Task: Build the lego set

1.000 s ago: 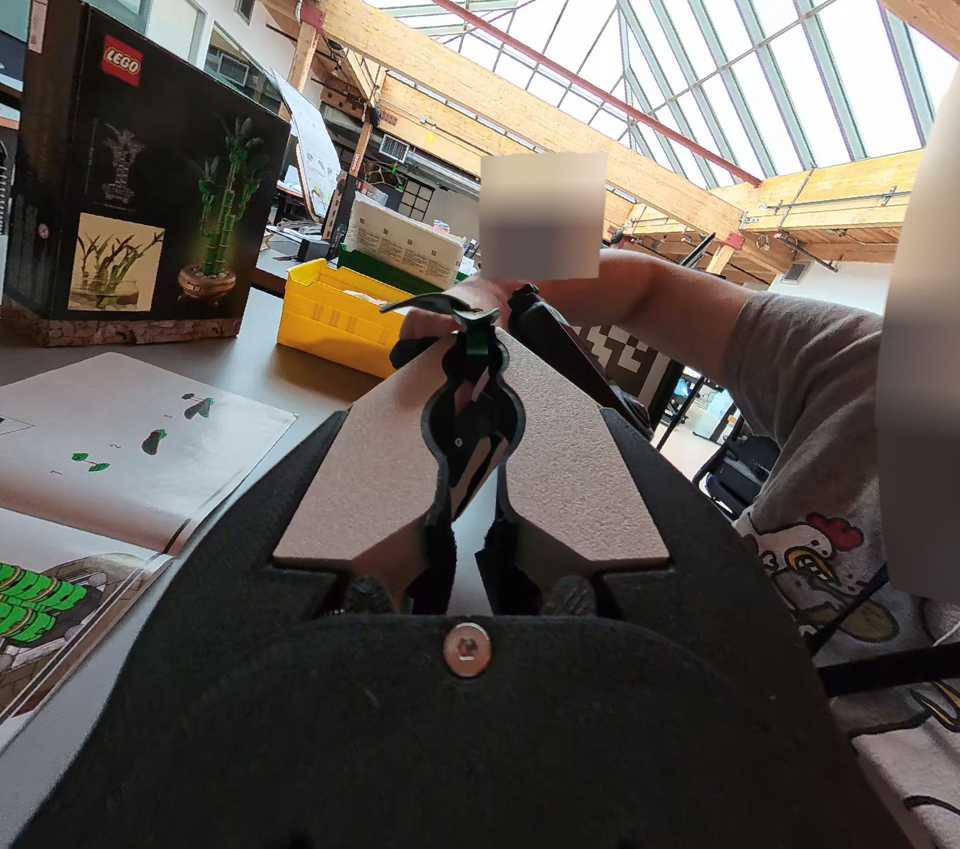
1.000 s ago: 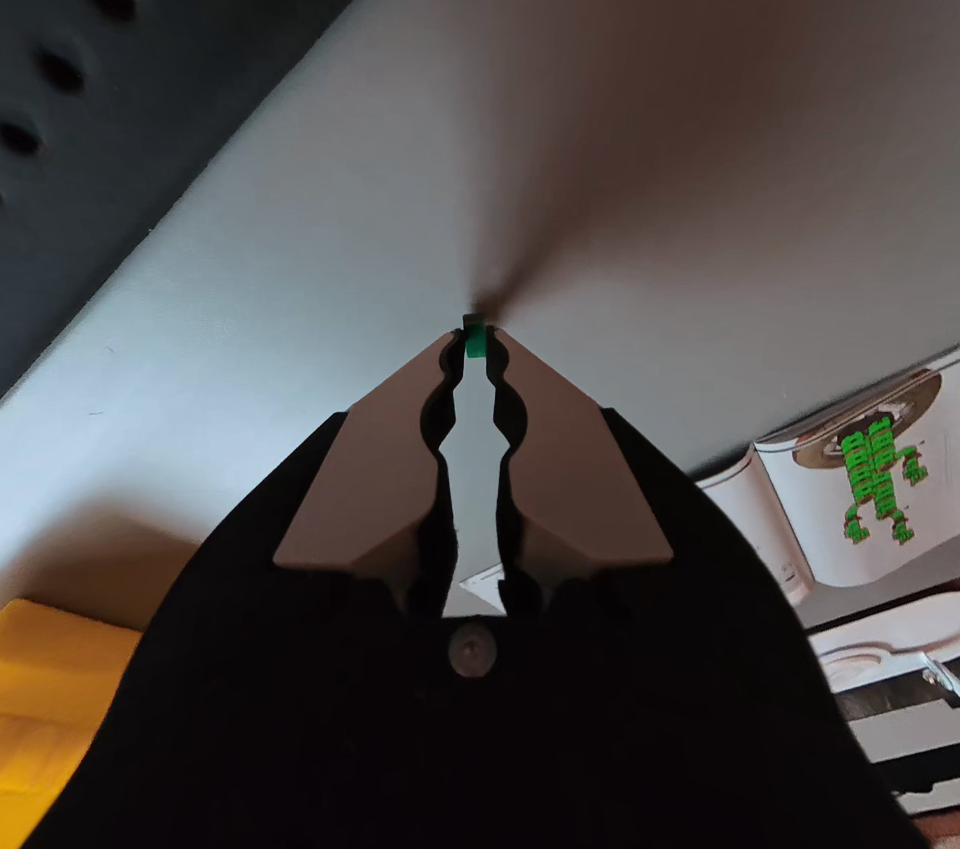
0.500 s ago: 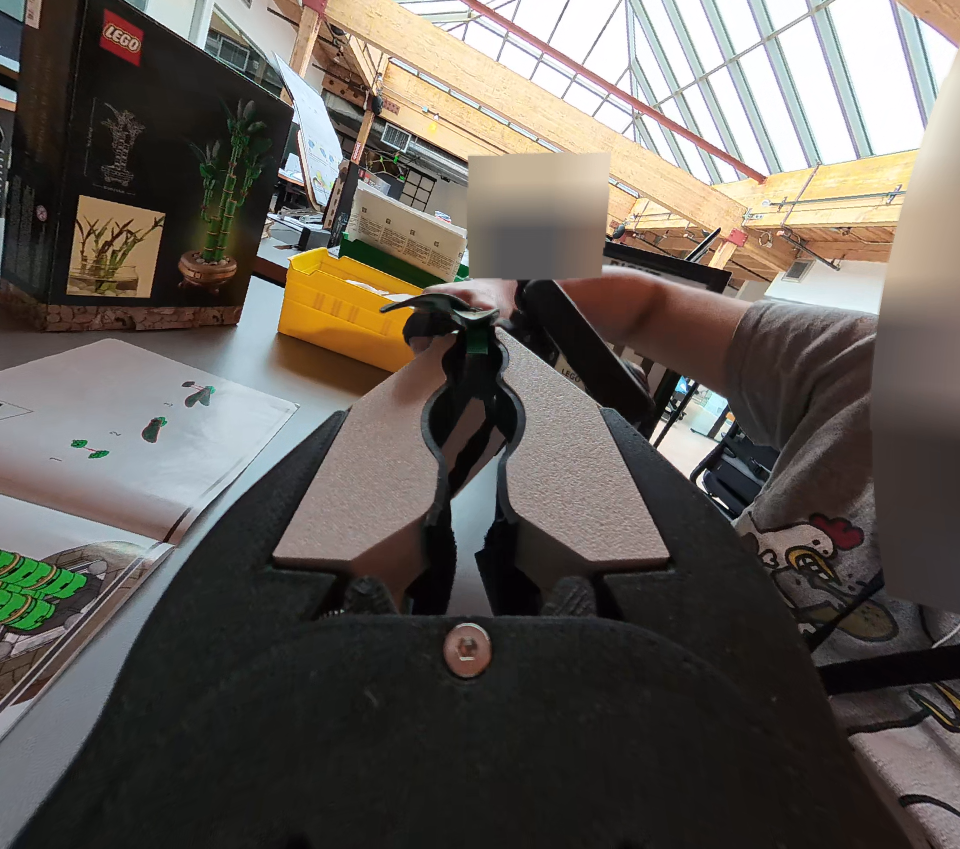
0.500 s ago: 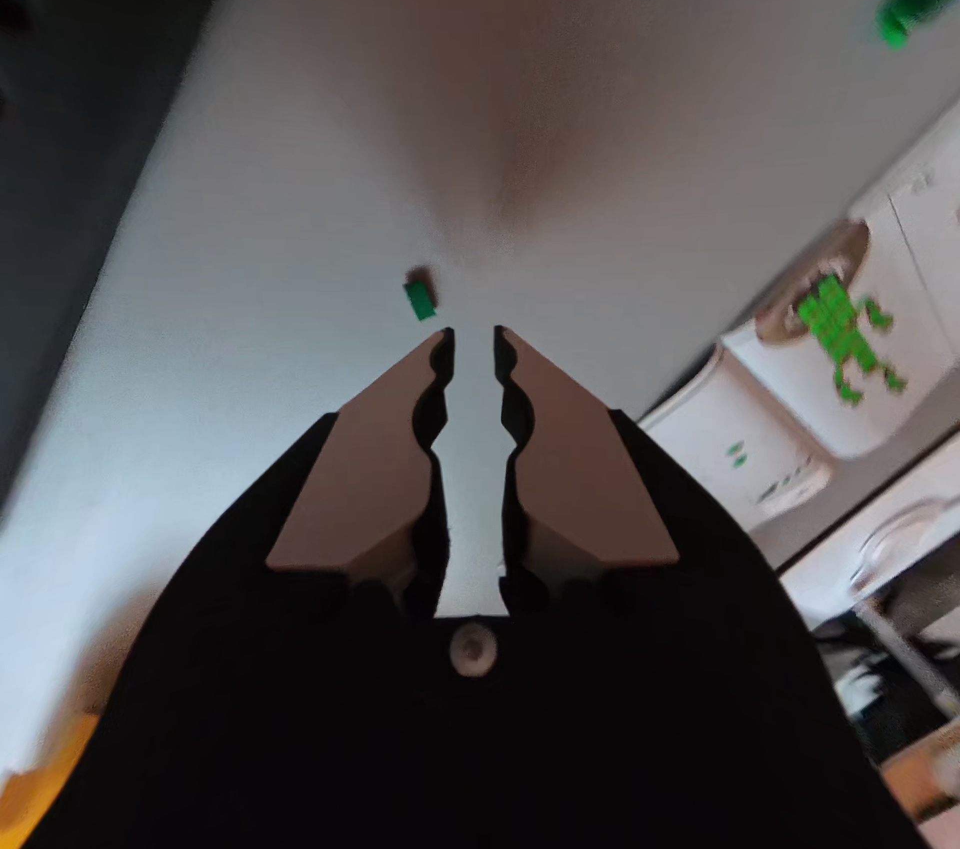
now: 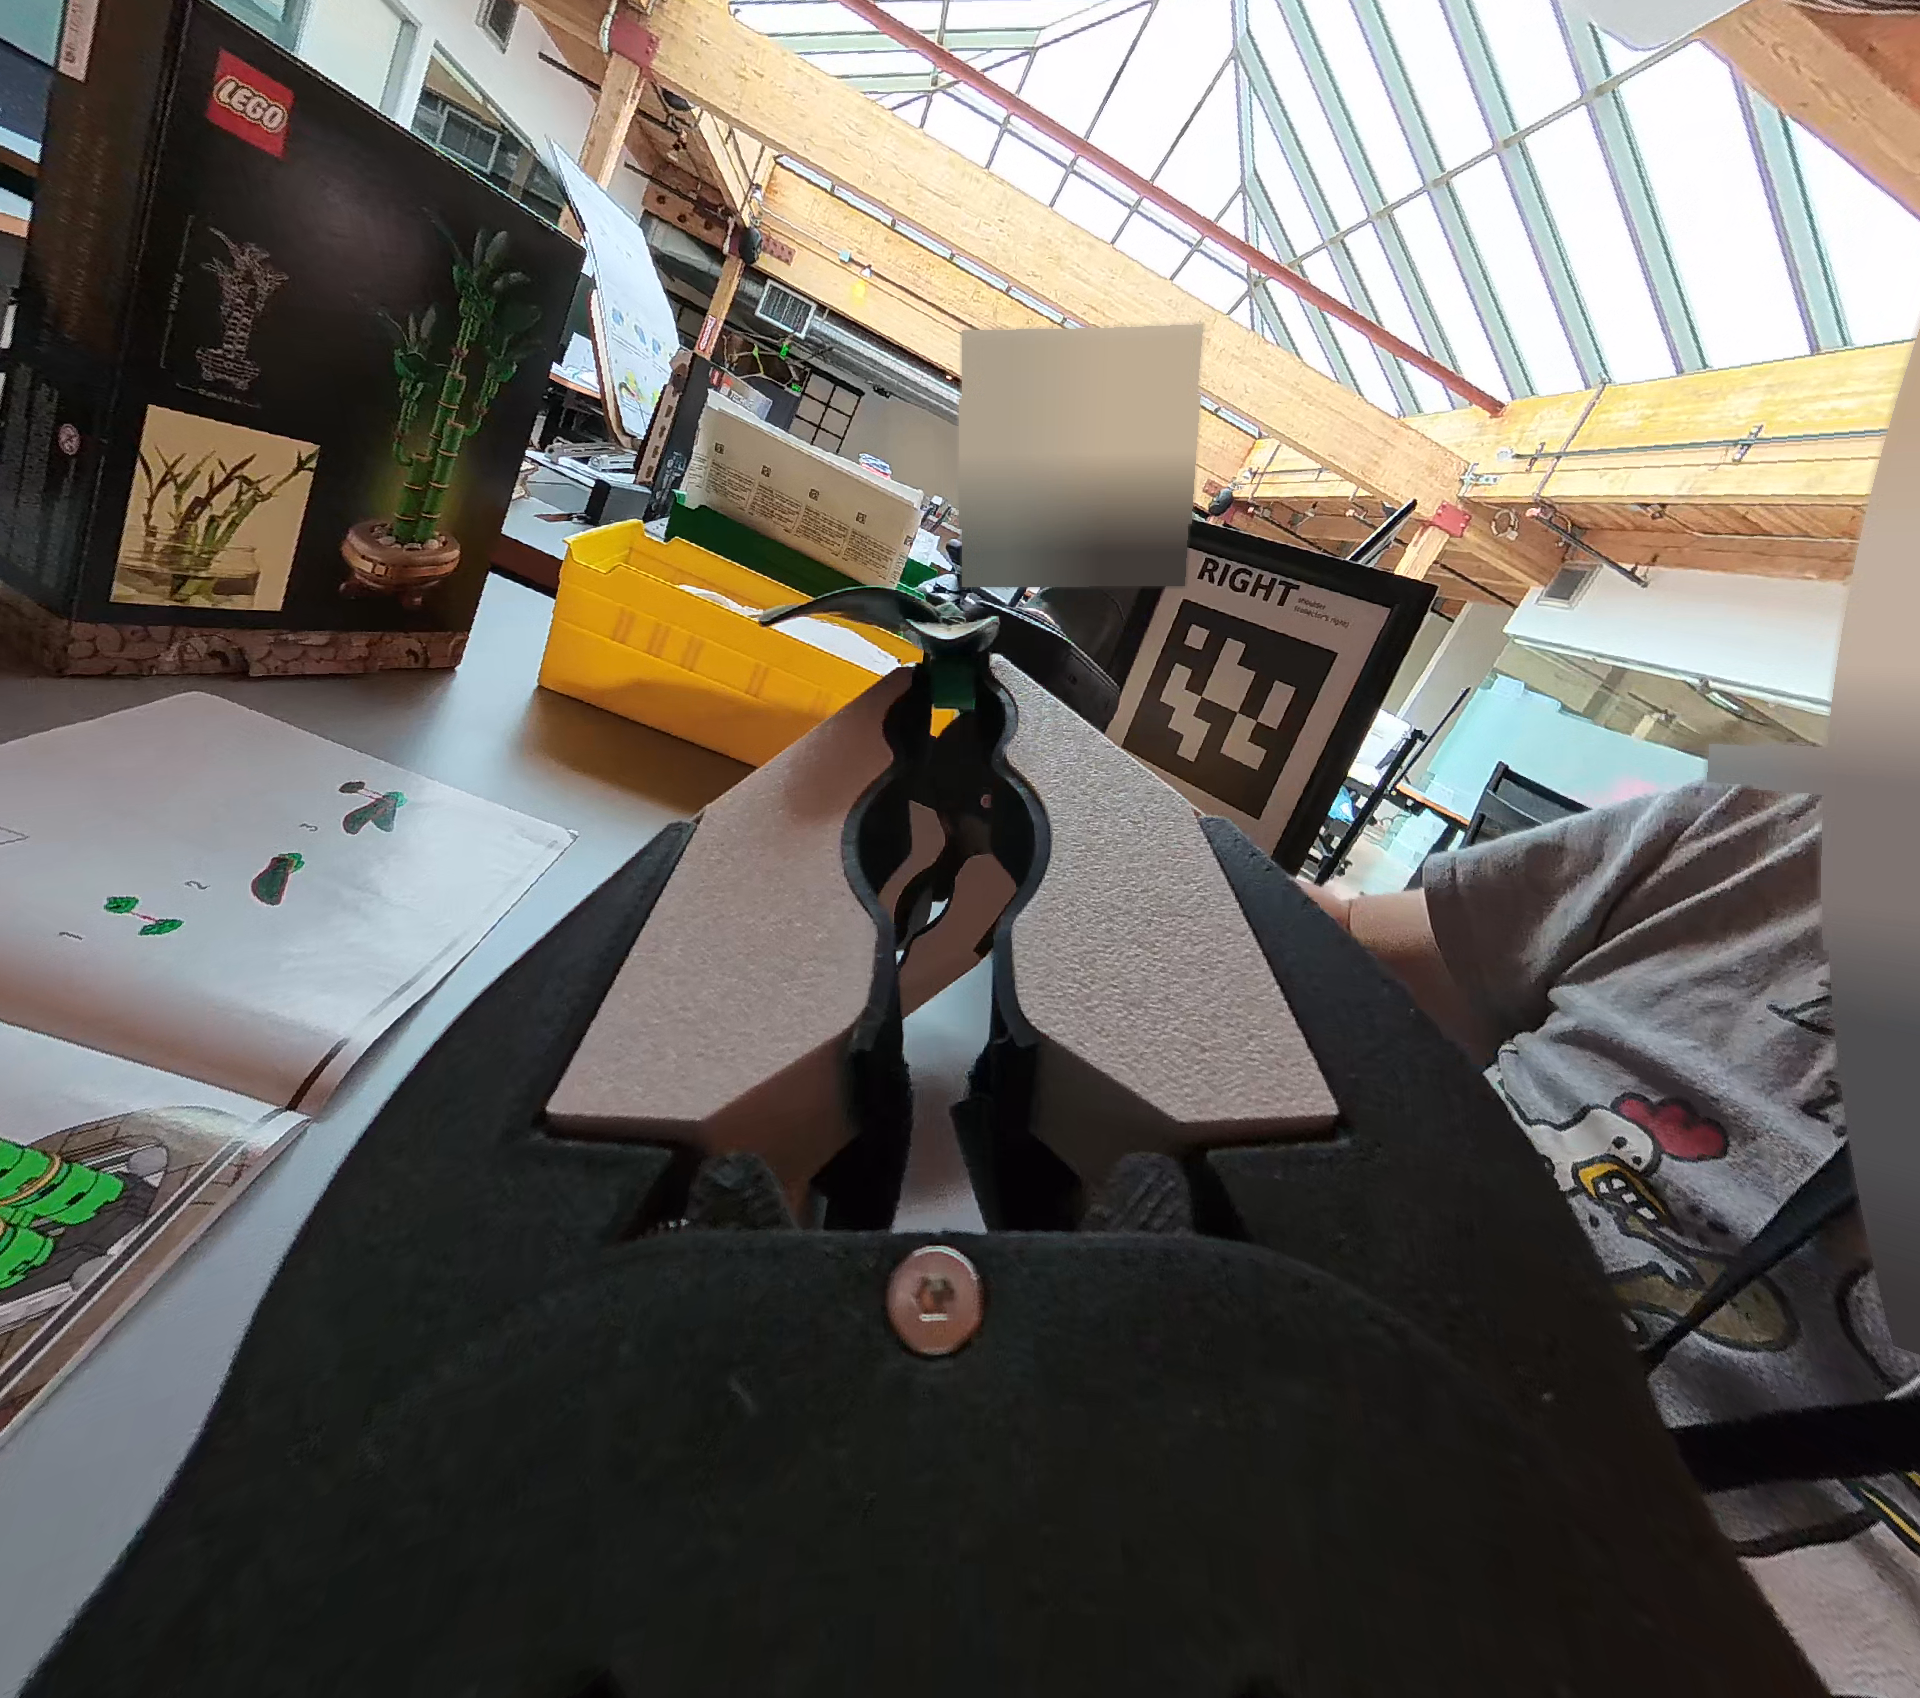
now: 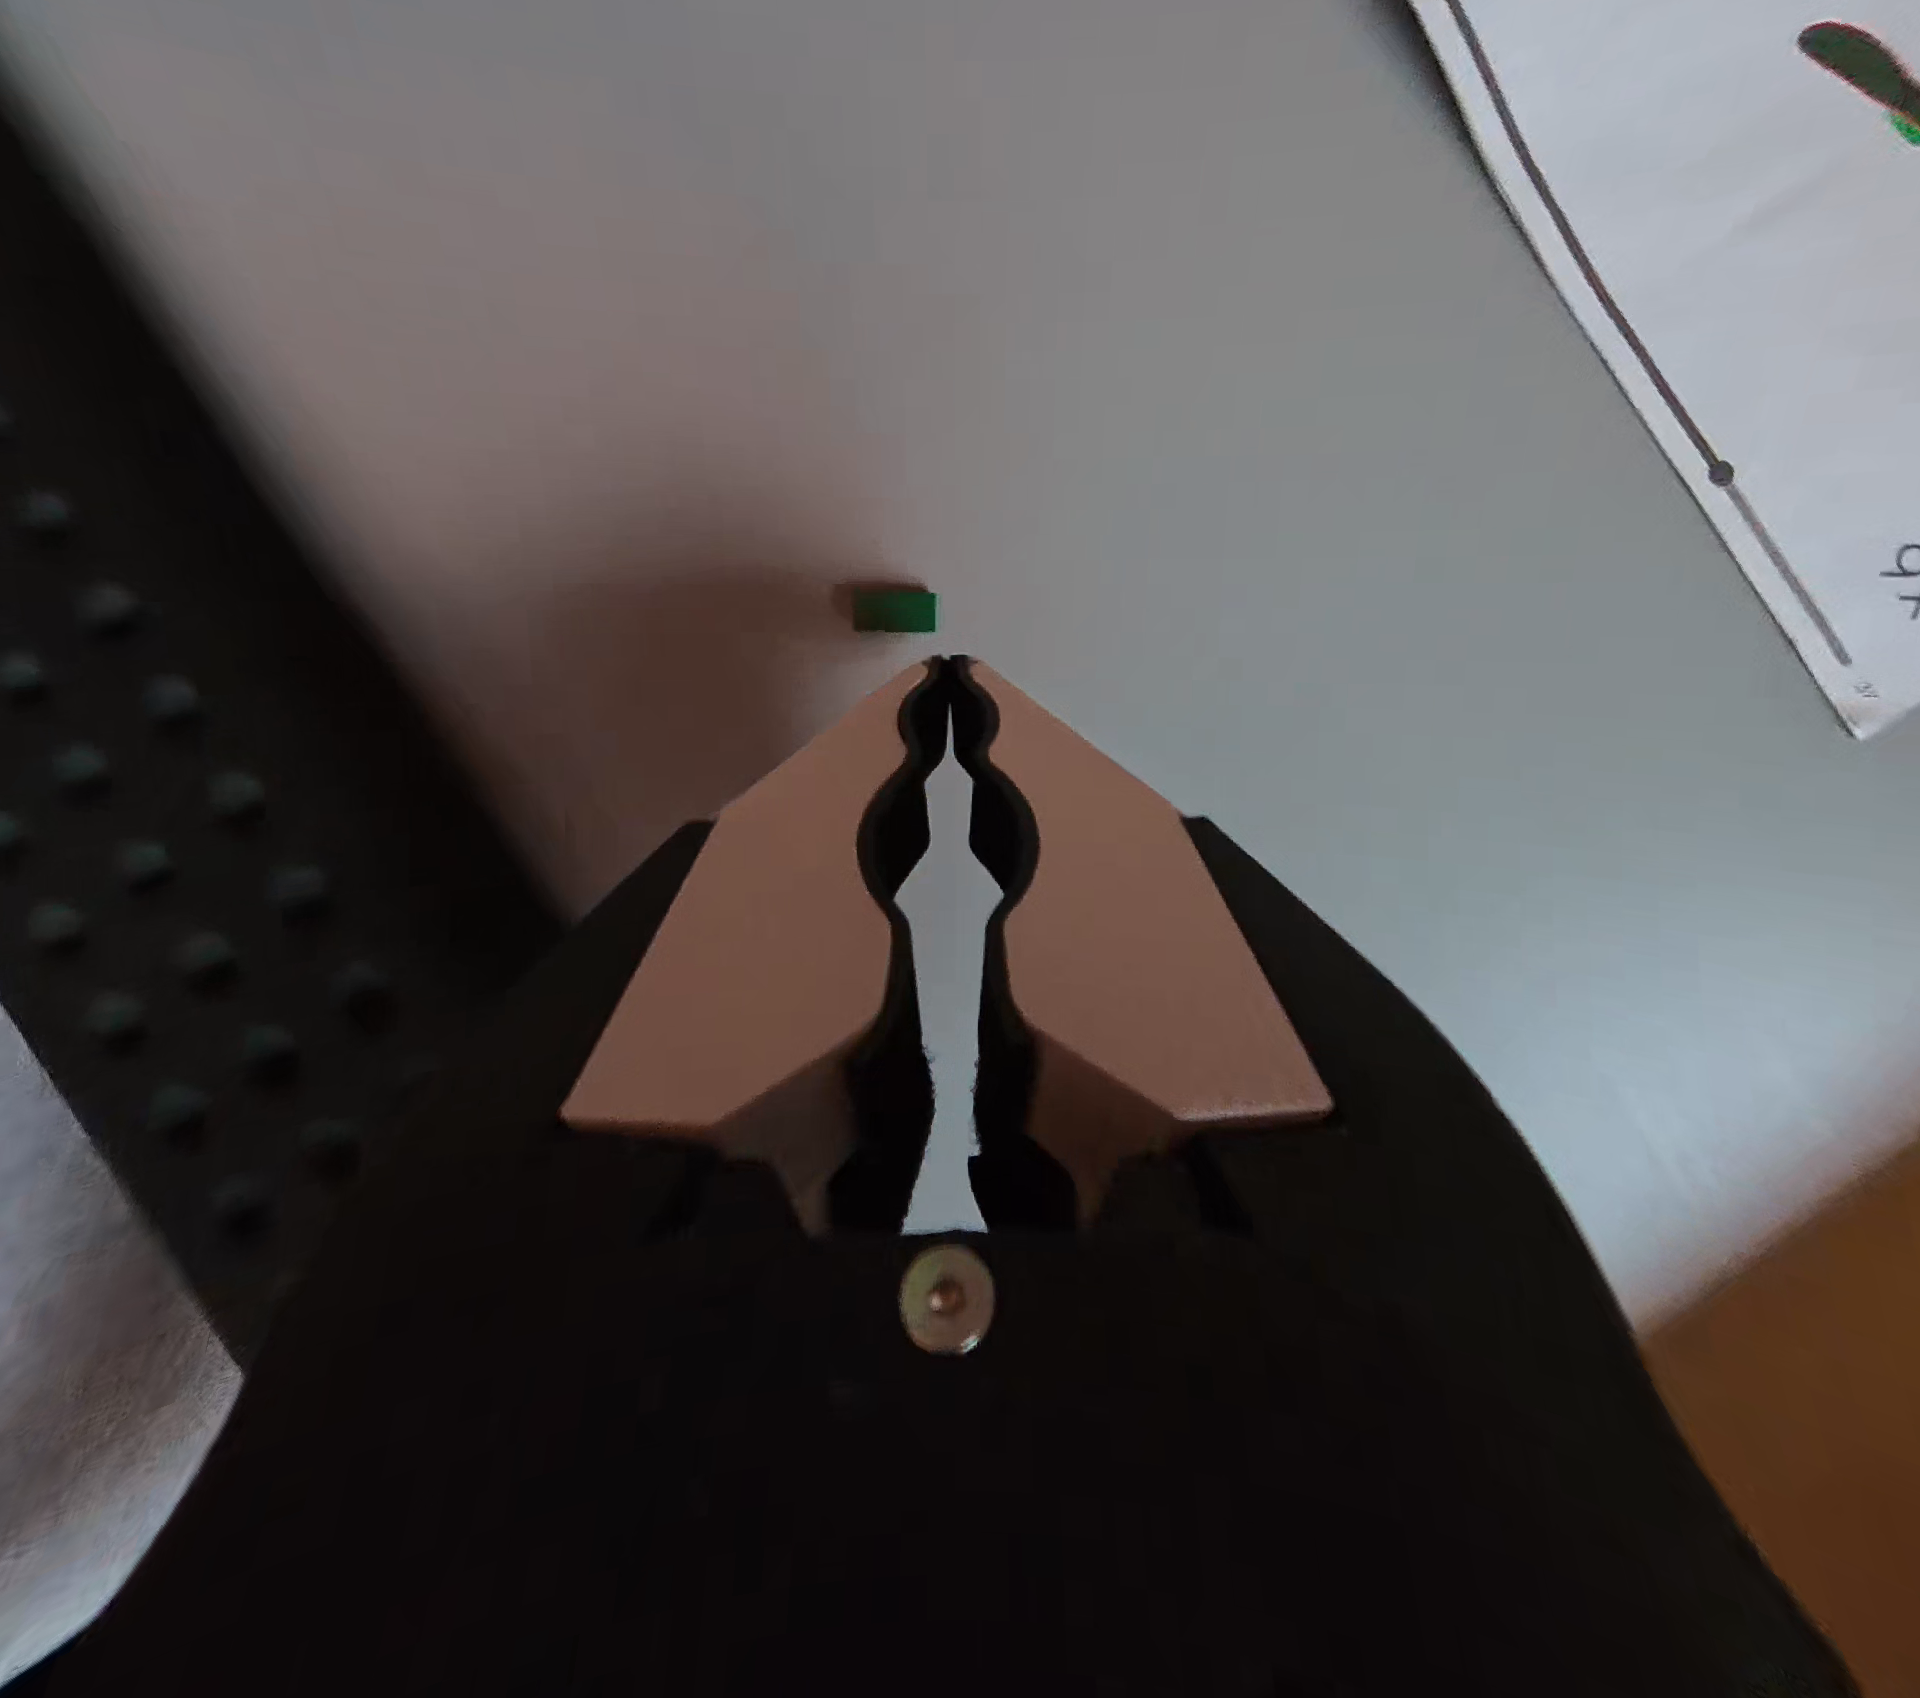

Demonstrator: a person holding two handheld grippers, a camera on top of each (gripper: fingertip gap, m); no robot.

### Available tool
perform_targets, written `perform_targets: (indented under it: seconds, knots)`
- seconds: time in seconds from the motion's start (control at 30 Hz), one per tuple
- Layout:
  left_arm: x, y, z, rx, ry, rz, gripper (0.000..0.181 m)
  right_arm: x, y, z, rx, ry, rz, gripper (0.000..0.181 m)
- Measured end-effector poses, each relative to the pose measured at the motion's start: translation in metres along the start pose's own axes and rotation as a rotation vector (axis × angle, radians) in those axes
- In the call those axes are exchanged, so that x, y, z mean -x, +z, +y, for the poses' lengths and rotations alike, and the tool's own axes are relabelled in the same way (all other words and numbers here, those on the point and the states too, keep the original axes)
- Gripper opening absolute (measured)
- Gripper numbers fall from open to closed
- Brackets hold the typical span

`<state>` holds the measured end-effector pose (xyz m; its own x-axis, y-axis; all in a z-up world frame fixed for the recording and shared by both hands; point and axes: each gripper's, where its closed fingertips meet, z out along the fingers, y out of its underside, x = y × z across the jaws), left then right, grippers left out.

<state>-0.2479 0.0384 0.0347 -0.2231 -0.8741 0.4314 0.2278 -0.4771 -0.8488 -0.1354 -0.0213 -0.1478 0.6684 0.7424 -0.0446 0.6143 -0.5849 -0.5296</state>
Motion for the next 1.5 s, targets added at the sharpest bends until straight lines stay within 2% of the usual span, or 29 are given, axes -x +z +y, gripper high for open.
perform_targets:
  seconds: [0.47,0.83,1.0,1.1,1.17,1.27,1.4,1.5]
  knots:
    - [-0.003,0.001,0.000,0.001,0.005,0.002,0.005,0.003,0.016,-0.002,-0.042,0.027,-0.016,0.000]
    - [-0.008,0.001,-0.003,-0.004,0.017,0.012,0.005,0.015,0.027,-0.018,-0.028,-0.100,-0.060,0.000]
    - [-0.009,0.001,-0.004,-0.005,0.023,0.011,0.005,0.012,0.026,-0.023,-0.047,-0.133,-0.028,0.000]
    - [-0.009,0.001,-0.004,-0.002,0.030,0.006,0.005,0.016,0.007,-0.040,-0.200,-0.091,0.002,0.007]
    - [-0.009,0.001,-0.004,-0.002,0.029,0.005,0.005,0.021,-0.002,-0.040,-0.244,-0.045,0.014,0.012]
    - [-0.008,0.002,-0.002,0.004,0.023,0.006,0.005,0.024,0.005,-0.022,-0.168,-0.002,0.040,0.018]
    - [-0.007,0.003,0.001,0.018,0.025,-0.002,0.005,0.017,0.007,-0.022,-0.170,0.041,0.104,0.019]
    - [-0.005,0.004,0.003,0.033,0.033,-0.020,0.005,0.020,0.012,-0.021,-0.145,0.062,0.096,0.019]
